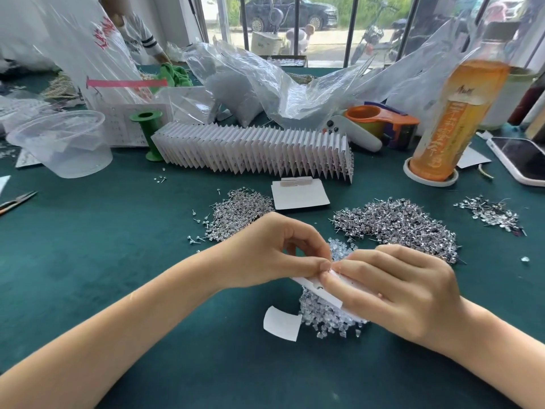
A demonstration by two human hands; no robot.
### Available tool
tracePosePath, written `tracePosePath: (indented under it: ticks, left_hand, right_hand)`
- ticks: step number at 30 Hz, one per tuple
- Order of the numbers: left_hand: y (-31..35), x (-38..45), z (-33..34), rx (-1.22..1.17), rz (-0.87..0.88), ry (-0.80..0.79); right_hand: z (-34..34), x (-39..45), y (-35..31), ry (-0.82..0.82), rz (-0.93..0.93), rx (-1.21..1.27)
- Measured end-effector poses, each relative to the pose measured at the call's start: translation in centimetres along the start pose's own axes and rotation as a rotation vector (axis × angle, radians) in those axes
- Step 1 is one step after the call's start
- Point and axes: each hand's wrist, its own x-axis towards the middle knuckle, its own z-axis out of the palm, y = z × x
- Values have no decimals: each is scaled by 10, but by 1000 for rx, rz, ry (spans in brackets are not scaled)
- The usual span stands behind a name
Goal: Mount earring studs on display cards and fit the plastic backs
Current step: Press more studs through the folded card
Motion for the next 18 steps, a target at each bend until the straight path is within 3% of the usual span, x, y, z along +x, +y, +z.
tracePosePath:
  ticks: [7, 14, 18]
  left_hand:
    - [1, 0, -2, 119, 32, -44]
    - [-4, 3, -5, 117, 65, -62]
    - [-16, 11, -14, -50, 9, 288]
  right_hand:
    - [1, -3, -3, 12, -65, -60]
    - [1, -4, -4, 5, -12, -64]
    - [-1, -5, 6, 64, 241, 94]
